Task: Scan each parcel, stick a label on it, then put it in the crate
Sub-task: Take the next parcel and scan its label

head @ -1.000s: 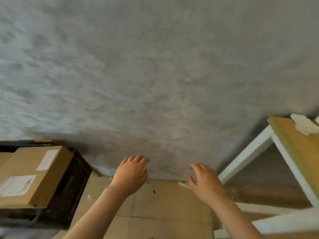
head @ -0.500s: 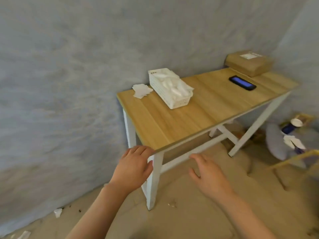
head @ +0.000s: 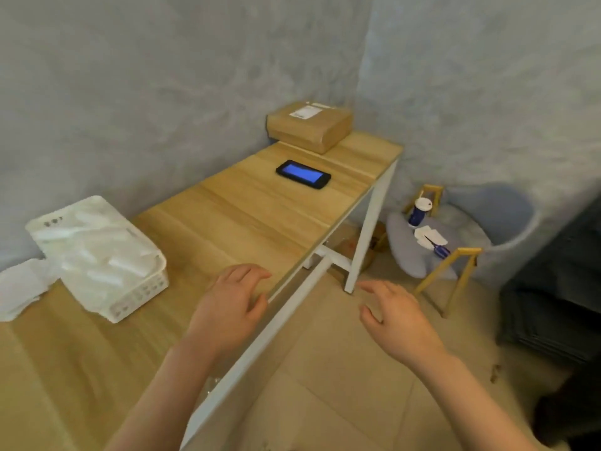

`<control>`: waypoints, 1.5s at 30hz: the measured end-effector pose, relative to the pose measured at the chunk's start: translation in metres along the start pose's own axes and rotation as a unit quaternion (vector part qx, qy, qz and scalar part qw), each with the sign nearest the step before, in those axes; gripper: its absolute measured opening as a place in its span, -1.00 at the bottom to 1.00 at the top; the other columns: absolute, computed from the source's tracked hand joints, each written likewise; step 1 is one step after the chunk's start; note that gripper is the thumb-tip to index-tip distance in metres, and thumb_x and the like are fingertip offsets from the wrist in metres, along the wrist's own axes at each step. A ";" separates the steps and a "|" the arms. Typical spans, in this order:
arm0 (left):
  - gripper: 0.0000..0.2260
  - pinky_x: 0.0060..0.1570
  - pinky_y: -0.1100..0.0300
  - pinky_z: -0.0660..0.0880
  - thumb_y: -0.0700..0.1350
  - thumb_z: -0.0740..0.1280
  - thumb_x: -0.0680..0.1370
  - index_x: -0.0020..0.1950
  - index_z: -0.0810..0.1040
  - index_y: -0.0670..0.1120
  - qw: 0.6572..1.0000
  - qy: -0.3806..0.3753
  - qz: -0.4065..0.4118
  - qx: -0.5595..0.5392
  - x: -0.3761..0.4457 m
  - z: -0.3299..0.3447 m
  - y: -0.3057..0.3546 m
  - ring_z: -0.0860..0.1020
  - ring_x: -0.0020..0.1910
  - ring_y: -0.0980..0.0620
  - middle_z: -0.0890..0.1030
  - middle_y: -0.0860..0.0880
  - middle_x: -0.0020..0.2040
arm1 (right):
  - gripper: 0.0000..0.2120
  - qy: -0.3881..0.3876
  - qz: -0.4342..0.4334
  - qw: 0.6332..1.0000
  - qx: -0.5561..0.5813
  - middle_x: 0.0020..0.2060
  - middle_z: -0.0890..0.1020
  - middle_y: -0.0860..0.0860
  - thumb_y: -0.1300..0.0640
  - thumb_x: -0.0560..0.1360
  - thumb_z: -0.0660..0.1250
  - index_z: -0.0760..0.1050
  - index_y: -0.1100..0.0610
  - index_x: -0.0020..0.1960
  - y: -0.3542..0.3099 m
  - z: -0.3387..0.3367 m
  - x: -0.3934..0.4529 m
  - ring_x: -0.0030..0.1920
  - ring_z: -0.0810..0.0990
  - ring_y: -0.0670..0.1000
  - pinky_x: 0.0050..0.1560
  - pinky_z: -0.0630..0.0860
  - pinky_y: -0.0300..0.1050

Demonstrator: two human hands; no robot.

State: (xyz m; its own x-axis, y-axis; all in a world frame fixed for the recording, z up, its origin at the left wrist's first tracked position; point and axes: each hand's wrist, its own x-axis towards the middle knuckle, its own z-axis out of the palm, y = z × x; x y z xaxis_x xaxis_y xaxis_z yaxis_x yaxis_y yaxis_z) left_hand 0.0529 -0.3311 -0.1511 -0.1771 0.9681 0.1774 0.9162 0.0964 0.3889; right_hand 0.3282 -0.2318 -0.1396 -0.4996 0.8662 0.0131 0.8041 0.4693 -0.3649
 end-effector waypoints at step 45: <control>-0.39 0.55 -0.08 0.05 0.23 0.19 0.61 0.60 0.15 0.04 0.935 0.130 -0.311 -0.113 0.645 0.079 -0.086 0.00 0.59 -0.09 0.05 0.00 0.63 | 0.04 0.012 0.124 0.851 0.510 0.35 0.45 -0.04 -0.56 0.21 0.32 0.21 0.01 0.50 0.112 -0.011 0.683 0.34 0.47 0.02 0.38 0.42 0.09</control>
State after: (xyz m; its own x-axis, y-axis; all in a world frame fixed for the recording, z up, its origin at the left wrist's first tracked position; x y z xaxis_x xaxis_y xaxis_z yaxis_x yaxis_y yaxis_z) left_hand -0.1118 0.3036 -0.1417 -0.7589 0.6488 0.0562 0.5127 0.5420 0.6658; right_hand 0.0805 0.4138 -0.1616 -0.3388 0.9260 -0.1666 0.1800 -0.1100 -0.9775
